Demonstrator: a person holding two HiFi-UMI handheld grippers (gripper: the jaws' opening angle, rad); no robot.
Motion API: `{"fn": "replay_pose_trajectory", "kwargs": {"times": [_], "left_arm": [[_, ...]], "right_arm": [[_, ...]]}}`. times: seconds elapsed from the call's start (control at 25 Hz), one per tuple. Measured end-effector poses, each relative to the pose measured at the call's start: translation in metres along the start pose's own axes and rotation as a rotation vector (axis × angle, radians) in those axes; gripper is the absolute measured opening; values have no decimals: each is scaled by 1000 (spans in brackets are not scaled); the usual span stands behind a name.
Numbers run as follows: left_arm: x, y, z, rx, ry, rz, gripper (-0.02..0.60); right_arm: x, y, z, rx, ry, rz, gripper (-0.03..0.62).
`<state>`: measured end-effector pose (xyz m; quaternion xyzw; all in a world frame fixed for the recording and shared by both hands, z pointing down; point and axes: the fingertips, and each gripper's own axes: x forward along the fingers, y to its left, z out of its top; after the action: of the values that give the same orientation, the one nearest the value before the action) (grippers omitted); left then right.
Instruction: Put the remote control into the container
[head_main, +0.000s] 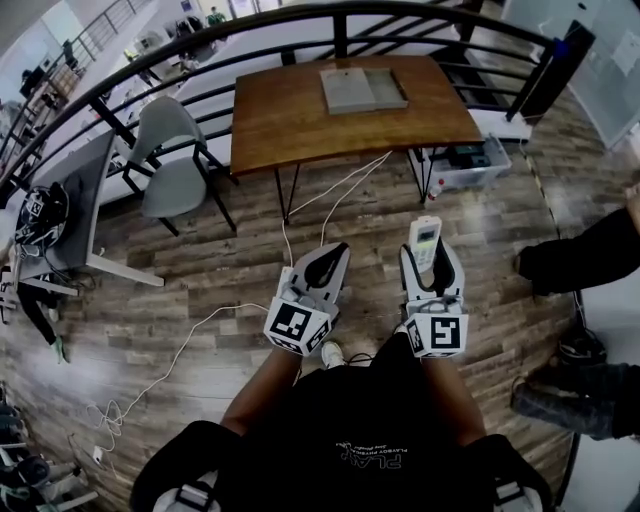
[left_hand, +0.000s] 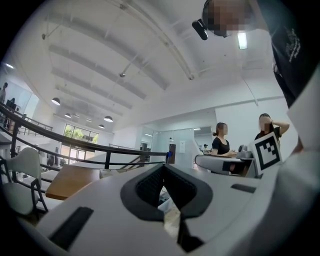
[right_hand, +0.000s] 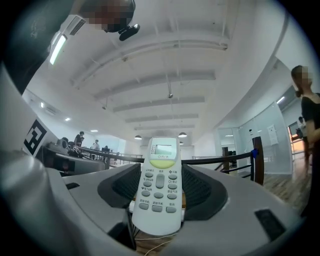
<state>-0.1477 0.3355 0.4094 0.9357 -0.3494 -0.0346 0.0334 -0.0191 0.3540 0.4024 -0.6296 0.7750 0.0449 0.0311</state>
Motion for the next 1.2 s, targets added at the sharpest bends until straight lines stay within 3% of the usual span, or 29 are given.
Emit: {"fn": "replay_pose_trajectory", "kwargs": {"times": [0.24, 0.84, 1.2], "left_arm": [[20, 24, -3, 16, 14, 6, 6], [173, 68, -12, 42, 61, 58, 6], [218, 92, -9, 52, 71, 121, 6]], "right_arm": [[33, -8, -8, -1, 2, 2, 267], [144, -107, -35, 72, -1, 83, 267], [188, -142, -39, 56, 4, 155, 267]]}}
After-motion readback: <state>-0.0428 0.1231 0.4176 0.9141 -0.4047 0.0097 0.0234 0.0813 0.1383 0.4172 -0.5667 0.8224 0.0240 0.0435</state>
